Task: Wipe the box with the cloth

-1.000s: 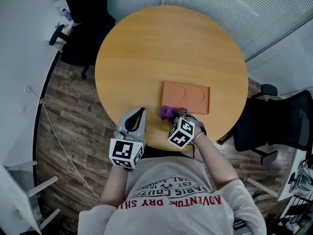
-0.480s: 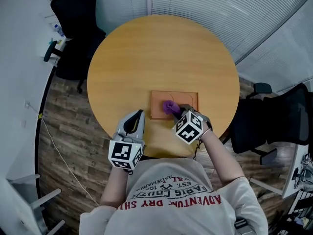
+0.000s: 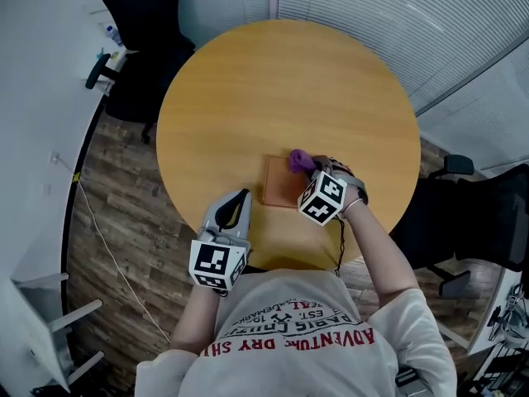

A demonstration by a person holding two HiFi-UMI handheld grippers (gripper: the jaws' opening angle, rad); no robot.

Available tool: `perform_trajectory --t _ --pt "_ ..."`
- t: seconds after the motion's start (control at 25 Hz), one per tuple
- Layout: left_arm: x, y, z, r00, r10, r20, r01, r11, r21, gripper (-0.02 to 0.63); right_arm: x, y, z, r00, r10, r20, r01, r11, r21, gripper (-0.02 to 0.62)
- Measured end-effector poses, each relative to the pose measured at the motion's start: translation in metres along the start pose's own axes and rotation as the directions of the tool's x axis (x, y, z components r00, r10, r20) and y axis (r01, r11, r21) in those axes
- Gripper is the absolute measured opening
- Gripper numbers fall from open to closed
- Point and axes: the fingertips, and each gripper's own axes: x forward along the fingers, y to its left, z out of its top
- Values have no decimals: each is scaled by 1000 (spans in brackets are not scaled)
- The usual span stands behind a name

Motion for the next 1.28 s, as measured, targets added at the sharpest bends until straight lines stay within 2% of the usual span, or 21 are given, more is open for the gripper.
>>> perform_trajectory --t 0.12,0.36,0.68,0.88,1.28 --pt "2 2 -4 1000 19 -15 -19 1000 -8 8 17 6 -6 1000 22 -4 -22 1000 -14 66" --pt "-8 14 -12 999 48 -20 -48 998 -31 8 23 17 2 1000 14 10 -14 998 -61 66" --pt "-13 18 -11 998 55 -10 -55 998 -27 8 19 32 0 998 32 -49 -37 995 -97 64" --pt "-19 13 -13 999 40 -11 -41 999 -19 9 8 50 0 998 64 -17 -65 997 -36 66" --pt "-30 7 -11 1000 4 1 -4 1000 -13 8 -10 87 -1 996 94 -10 -94 995 26 66"
